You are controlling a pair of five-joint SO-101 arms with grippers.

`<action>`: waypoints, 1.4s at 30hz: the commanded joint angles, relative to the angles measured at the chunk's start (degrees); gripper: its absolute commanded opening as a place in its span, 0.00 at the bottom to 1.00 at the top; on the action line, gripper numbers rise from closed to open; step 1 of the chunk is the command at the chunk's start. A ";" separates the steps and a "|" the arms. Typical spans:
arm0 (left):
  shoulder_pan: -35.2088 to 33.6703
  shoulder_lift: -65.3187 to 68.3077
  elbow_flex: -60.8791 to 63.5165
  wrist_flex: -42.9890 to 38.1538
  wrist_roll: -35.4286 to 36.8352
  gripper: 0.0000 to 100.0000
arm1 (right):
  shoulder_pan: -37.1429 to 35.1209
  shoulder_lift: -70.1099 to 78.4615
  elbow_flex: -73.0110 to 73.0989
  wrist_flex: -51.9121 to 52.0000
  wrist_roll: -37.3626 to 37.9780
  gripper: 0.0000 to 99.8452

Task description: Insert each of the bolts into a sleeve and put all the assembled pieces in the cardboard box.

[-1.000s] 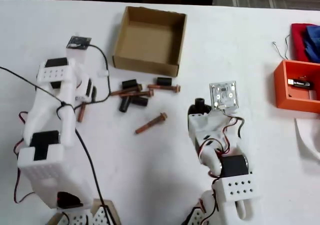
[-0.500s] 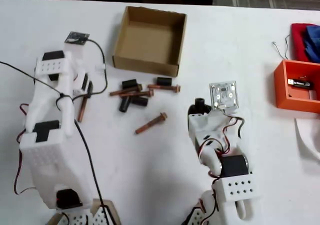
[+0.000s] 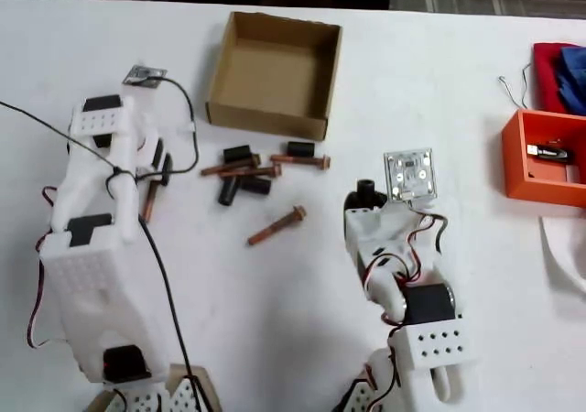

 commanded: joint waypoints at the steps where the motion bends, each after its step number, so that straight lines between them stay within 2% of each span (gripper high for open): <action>1: 1.67 0.79 -1.98 0.62 -0.44 0.17 | 0.22 -1.45 -0.35 0.13 -0.53 0.02; 6: 3.60 2.73 -2.07 0.18 -0.18 0.03 | 0.22 -1.54 -0.35 0.13 -0.62 0.02; 10: 3.87 2.46 -3.74 0.79 -0.09 0.03 | 0.22 -1.54 -0.35 0.13 -0.62 0.02; 14: 4.13 -0.62 -6.73 5.71 0.00 0.03 | 0.22 -1.63 -0.26 0.13 -0.62 0.02; 22: 4.48 -21.19 -7.60 19.78 0.00 0.03 | 0.22 -1.71 0.18 0.22 -0.70 0.02; 26: 4.48 -36.31 -1.54 21.45 3.96 0.03 | 0.22 -1.80 0.18 0.22 -0.79 0.02; 30: 6.24 -57.23 16.57 13.54 7.30 0.03 | 0.22 -6.81 0.18 3.38 -0.88 0.02; 34: 9.76 -80.97 41.19 -1.93 7.74 0.03 | 0.22 -17.89 2.11 6.46 -0.53 0.02; 36: 9.93 -90.73 49.10 -10.37 10.02 0.03 | 0.22 -24.13 5.19 5.67 -0.53 0.02; 39: 10.11 -98.11 54.64 -19.78 16.00 0.03 | -1.27 -32.48 8.62 2.51 -0.44 0.02; 42: 10.11 -98.20 55.08 -21.45 17.67 0.03 | -6.37 -34.51 10.02 -2.07 -0.44 0.02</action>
